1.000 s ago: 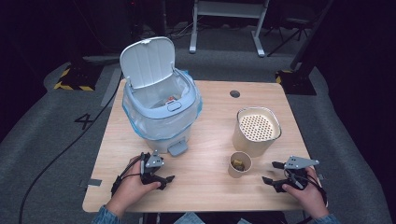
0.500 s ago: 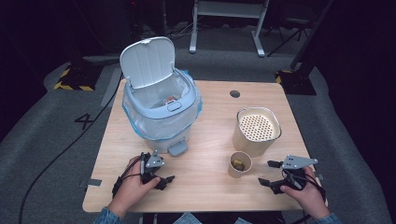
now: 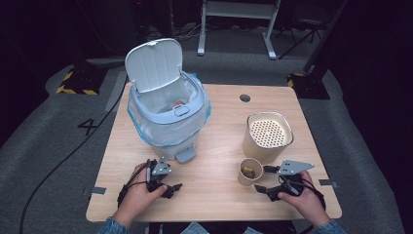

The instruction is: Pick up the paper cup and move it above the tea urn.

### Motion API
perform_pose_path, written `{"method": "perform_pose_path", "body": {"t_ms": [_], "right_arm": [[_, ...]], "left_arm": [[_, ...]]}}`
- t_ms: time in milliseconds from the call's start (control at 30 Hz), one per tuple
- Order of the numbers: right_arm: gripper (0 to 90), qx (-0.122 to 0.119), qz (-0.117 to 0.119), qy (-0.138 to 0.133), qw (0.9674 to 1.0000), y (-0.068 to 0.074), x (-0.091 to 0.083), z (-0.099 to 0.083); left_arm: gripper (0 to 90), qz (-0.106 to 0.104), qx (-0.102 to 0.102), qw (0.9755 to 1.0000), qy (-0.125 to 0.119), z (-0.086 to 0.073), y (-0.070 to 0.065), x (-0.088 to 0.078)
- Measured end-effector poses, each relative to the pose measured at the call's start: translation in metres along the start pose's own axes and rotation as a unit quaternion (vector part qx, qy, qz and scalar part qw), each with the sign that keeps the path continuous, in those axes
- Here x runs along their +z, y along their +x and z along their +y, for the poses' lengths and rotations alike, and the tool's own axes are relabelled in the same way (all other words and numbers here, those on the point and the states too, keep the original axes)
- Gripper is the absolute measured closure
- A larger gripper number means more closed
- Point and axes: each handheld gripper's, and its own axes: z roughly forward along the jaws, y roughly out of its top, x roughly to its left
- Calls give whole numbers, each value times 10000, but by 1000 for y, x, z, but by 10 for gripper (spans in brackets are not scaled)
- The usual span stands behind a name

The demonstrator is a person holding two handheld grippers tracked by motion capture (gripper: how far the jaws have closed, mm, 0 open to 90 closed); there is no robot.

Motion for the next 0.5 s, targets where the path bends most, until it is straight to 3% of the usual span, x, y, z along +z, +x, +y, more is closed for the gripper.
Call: {"method": "perform_pose_path", "body": {"t_ms": [167, 500], "right_arm": [[188, 47, 96, -100, 9999, 2, 17, 2], [276, 3, -73, -288, 9996, 5, 39, 5]], "left_arm": [[149, -6, -9, 10000, 3, 0, 0, 0], [150, -12, -27, 10000, -8, 0, 0, 0]]}}
